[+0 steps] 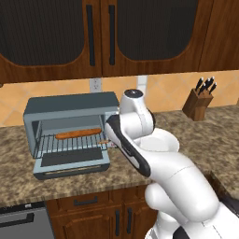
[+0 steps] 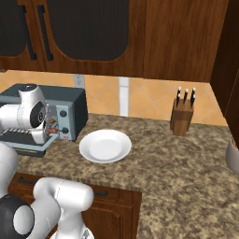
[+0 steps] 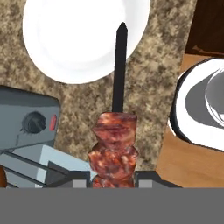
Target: Pick up the kebab skewer and baguette bread, and place them inside the toaster oven. Close the toaster oven door and start by setting the timer.
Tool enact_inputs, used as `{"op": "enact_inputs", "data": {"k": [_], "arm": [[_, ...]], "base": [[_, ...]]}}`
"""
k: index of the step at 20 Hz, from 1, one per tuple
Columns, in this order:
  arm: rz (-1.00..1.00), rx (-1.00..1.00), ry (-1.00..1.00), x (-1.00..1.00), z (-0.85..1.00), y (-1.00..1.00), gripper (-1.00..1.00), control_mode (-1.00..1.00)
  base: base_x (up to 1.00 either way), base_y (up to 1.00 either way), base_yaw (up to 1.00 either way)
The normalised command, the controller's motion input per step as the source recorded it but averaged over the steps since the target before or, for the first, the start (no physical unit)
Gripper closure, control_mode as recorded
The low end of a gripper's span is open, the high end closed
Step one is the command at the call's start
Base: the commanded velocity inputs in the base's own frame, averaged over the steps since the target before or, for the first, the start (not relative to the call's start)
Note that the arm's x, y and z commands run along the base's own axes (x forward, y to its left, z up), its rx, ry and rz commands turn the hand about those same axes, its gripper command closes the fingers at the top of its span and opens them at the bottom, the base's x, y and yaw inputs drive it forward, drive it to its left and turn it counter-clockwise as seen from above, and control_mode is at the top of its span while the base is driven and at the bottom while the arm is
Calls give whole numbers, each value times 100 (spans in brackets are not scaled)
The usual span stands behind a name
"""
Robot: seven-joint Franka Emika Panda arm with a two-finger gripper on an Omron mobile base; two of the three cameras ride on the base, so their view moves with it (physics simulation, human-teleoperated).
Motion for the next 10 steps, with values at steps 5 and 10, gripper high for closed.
{"op": "enact_inputs", "data": {"k": [5,10], "arm": [[-7,0,0,1,0,64,100,-100],[-8,0,-5,12,0,68,100,-100]], "base": [[0,0,0],[0,0,0]]}}
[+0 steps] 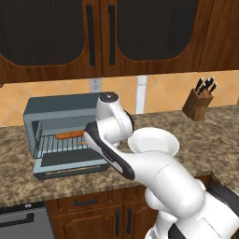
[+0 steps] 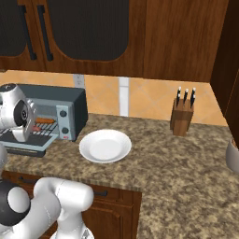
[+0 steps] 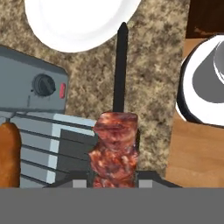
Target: Pick up the kebab skewer and baguette bread, and place them inside the toaster oven. Close the toaster oven door and start by setting the timer.
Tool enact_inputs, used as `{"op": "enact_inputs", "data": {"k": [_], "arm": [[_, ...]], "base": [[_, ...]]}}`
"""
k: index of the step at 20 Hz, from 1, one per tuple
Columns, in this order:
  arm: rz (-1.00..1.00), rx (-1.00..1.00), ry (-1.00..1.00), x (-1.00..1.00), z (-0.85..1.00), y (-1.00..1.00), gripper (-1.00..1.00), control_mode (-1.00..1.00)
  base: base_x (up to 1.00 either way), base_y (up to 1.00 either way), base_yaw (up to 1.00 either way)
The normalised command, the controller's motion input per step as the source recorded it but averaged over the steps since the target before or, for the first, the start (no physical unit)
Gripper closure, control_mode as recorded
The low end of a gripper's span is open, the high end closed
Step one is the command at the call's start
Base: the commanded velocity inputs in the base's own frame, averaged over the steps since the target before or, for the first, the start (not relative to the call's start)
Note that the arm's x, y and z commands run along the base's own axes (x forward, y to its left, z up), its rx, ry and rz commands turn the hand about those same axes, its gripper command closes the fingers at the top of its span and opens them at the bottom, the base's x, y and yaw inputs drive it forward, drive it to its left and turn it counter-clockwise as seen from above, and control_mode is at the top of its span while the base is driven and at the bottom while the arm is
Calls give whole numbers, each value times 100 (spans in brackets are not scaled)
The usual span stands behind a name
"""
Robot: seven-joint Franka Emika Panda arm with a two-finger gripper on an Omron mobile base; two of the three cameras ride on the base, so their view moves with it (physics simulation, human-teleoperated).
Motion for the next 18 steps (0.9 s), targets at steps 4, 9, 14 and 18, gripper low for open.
{"op": "enact_inputs", "data": {"k": [4,9,14,18], "arm": [[-2,1,-26,4,0,57,100,-100],[0,6,-32,3,-1,18,100,-100],[-2,3,-15,35,0,7,100,-100],[-8,0,-3,57,0,18,100,-100]], "base": [[0,0,0],[0,0,0],[0,0,0],[0,0,0]]}}
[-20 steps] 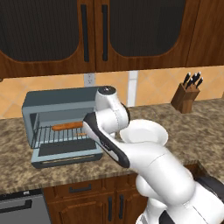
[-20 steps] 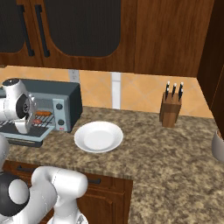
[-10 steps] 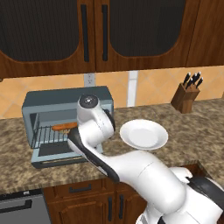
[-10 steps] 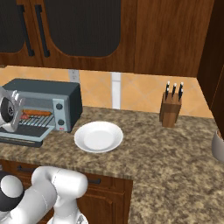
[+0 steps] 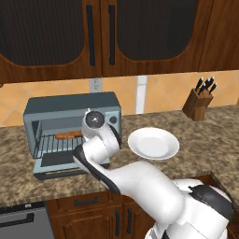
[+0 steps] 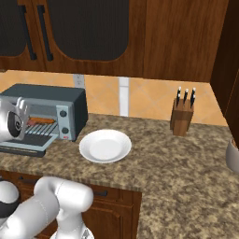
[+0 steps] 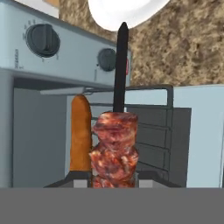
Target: Pick up the kebab skewer and baguette bread, and place them inside the toaster oven. Close the toaster oven door and start by setting the timer.
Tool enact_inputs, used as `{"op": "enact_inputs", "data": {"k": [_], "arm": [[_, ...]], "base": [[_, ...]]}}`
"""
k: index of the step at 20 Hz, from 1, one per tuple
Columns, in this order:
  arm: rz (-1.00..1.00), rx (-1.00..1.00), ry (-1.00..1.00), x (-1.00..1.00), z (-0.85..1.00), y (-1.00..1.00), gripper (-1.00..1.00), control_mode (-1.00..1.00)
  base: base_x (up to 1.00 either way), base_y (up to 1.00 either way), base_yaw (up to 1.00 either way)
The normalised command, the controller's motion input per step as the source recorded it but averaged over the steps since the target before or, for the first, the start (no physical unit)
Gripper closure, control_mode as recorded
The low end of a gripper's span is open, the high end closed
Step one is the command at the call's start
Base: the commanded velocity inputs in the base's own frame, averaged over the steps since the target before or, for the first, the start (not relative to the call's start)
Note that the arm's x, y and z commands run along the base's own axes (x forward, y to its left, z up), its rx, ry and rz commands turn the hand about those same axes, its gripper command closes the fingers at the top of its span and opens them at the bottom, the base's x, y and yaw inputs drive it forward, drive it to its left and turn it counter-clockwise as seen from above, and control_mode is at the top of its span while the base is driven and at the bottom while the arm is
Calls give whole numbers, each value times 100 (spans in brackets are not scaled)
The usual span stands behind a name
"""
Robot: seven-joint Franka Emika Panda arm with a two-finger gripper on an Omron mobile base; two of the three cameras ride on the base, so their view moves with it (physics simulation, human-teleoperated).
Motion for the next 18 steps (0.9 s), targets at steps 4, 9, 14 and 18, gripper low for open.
{"op": "enact_inputs", "data": {"k": [4,9,14,18], "arm": [[-7,0,0,57,0,10,100,-100],[-5,1,0,71,0,0,100,-100],[-1,0,0,31,-8,9,100,-100],[0,0,0,15,-16,16,100,-100]], "base": [[0,0,0],[0,0,0],[0,0,0],[0,0,0]]}}
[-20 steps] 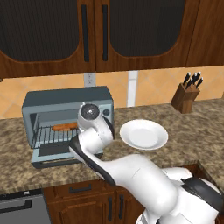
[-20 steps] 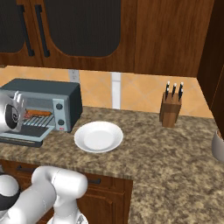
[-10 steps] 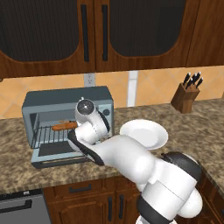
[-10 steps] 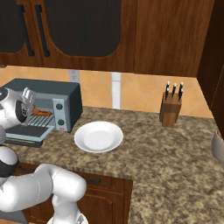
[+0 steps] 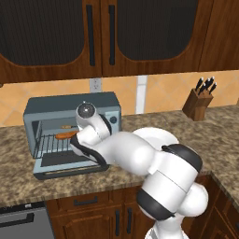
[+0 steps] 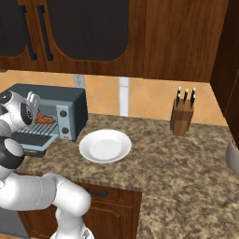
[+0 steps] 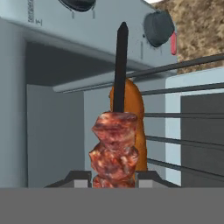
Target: Pick up the kebab skewer and baguette bread, and place them inside the toaster oven. Close the toaster oven door and start by setting the timer.
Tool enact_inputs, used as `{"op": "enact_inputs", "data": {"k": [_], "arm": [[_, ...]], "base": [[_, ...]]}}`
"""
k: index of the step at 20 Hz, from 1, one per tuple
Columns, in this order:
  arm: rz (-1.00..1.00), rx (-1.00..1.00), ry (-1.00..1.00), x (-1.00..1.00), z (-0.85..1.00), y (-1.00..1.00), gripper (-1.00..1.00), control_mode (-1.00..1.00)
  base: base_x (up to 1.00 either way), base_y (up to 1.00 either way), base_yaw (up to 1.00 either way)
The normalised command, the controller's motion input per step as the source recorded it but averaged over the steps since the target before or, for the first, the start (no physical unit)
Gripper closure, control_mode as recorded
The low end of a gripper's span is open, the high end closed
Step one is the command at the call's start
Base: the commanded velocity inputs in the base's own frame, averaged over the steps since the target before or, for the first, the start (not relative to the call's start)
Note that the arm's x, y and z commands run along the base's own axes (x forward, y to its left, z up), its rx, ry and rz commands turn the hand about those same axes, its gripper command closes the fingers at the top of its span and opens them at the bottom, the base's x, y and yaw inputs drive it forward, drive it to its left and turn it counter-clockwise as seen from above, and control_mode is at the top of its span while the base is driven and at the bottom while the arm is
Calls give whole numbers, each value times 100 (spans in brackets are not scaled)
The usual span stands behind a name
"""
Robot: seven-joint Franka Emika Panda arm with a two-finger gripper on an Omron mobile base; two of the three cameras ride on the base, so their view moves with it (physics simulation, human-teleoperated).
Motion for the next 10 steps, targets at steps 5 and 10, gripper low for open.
{"op": "enact_inputs", "data": {"k": [5,10], "arm": [[0,0,0,8,-30,13,100,-100],[0,0,0,17,-20,19,100,-100]], "base": [[0,0,0],[0,0,0]]}}
